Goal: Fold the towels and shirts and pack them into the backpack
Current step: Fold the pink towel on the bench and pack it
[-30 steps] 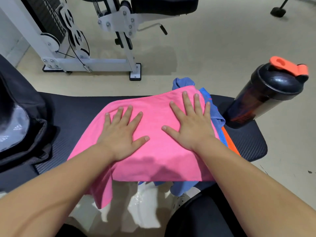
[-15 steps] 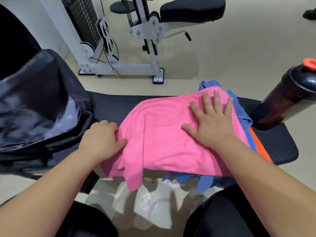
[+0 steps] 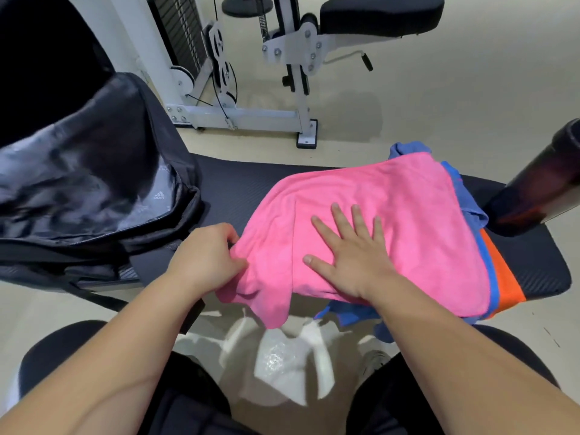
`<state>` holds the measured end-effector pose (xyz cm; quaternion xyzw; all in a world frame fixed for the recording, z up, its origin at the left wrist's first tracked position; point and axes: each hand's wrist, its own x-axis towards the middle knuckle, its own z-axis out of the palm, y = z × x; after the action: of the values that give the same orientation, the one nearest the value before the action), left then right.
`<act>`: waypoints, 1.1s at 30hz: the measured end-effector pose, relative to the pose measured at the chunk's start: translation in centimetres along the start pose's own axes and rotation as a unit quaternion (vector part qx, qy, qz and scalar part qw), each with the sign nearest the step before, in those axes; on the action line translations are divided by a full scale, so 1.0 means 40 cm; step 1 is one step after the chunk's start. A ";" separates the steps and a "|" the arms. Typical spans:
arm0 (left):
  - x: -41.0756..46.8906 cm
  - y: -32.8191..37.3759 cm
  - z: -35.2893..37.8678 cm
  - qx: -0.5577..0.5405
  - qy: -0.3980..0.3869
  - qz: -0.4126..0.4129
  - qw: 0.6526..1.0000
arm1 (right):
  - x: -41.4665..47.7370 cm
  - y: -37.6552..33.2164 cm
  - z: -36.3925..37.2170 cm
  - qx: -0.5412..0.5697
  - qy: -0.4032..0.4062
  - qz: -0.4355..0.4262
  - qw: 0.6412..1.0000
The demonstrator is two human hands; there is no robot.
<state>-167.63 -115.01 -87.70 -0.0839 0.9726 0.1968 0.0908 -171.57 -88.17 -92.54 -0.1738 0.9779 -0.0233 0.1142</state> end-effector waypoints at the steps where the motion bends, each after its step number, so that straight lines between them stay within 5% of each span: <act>1: -0.001 -0.008 -0.001 0.014 -0.007 -0.001 1.000 | 0.000 -0.001 0.000 -0.001 0.001 0.001 1.000; 9: 0.023 0.032 -0.072 -0.122 0.172 0.018 0.977 | 0.003 0.003 0.000 0.010 0.002 0.003 1.000; 14: 0.053 0.061 -0.128 0.008 0.286 0.104 0.953 | 0.003 0.009 -0.010 0.049 -0.018 0.008 0.999; 17: 0.051 0.071 -0.081 0.154 0.140 0.167 0.964 | 0.004 0.007 -0.014 0.065 -0.018 0.010 0.998; 20: 0.012 0.069 -0.017 0.170 -0.054 0.247 0.952 | 0.005 0.009 -0.016 0.092 -0.012 0.013 0.996; 24: -0.015 0.029 -0.012 0.048 0.033 0.258 0.964 | 0.006 0.011 -0.019 0.146 0.009 0.030 0.989; 28: -0.017 -0.021 -0.018 0.064 0.099 0.123 0.985 | 0.023 -0.017 -0.053 0.198 0.067 0.068 0.976; 33: -0.018 -0.047 0.011 0.116 0.059 0.063 0.990 | 0.061 -0.155 -0.133 0.156 0.126 -0.085 0.976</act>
<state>-166.51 -116.44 -88.64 -0.0227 0.9958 0.0831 0.0301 -172.96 -94.80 -87.38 -0.2315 0.9504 -0.2072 0.0135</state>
